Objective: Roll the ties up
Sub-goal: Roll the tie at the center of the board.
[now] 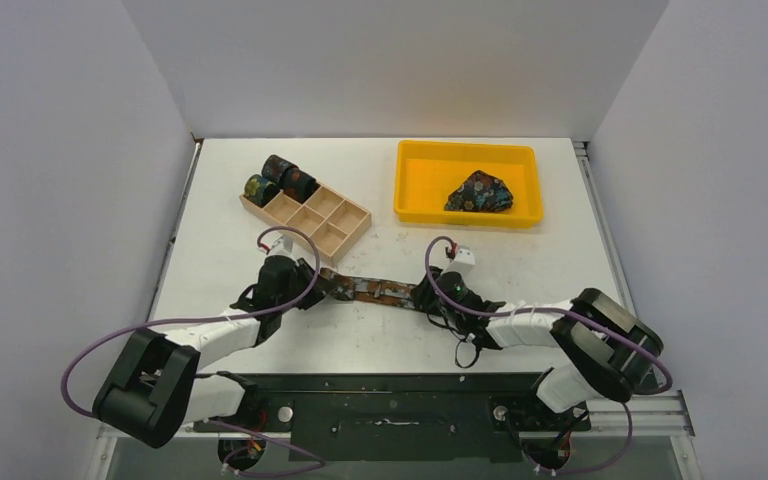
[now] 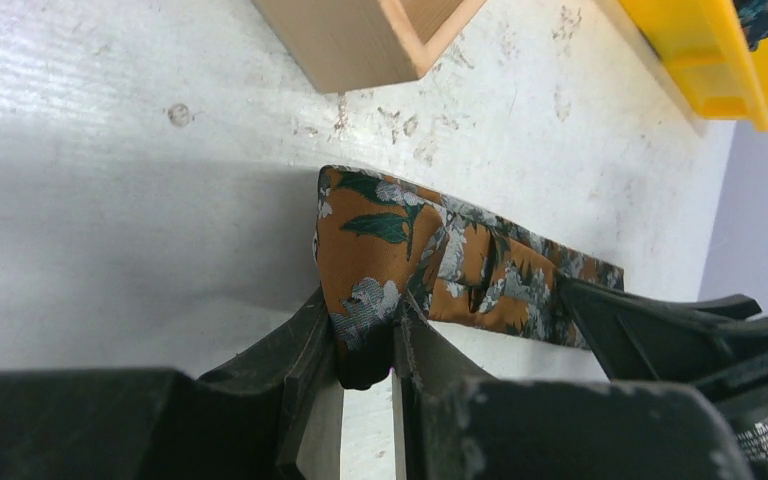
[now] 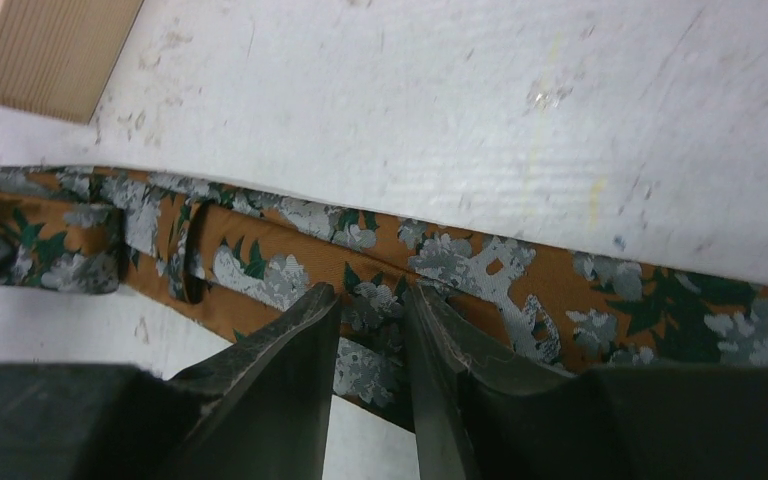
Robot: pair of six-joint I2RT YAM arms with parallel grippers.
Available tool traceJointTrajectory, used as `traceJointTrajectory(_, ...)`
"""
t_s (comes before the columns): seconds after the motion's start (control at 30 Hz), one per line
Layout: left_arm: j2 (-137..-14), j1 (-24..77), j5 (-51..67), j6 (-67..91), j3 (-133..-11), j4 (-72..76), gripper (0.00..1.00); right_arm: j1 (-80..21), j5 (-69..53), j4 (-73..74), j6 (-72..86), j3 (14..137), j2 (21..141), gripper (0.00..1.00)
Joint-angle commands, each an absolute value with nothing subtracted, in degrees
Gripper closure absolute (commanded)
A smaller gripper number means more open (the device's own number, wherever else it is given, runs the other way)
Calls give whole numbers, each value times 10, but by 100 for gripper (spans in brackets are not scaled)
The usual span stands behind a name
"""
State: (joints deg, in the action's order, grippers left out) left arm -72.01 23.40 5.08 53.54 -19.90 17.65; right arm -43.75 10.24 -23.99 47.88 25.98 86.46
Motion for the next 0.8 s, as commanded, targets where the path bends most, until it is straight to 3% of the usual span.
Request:
traceJointTrajectory(0.0,-679,255,12,504,-211,119,100,-488,131,-179,539,201,829,68)
traceJointTrajectory(0.2,-618,283,-56,503,-182,76,100,-520,161,-150,552,172,772,68)
traceJointTrajectory(0.53,-609,304,-169,462,-220,7,100,-522,151,-160,533,180,798,66)
traceJointTrajectory(0.77,-627,345,-241,432,-263,-54,100,-522,155,-105,498,223,750,47)
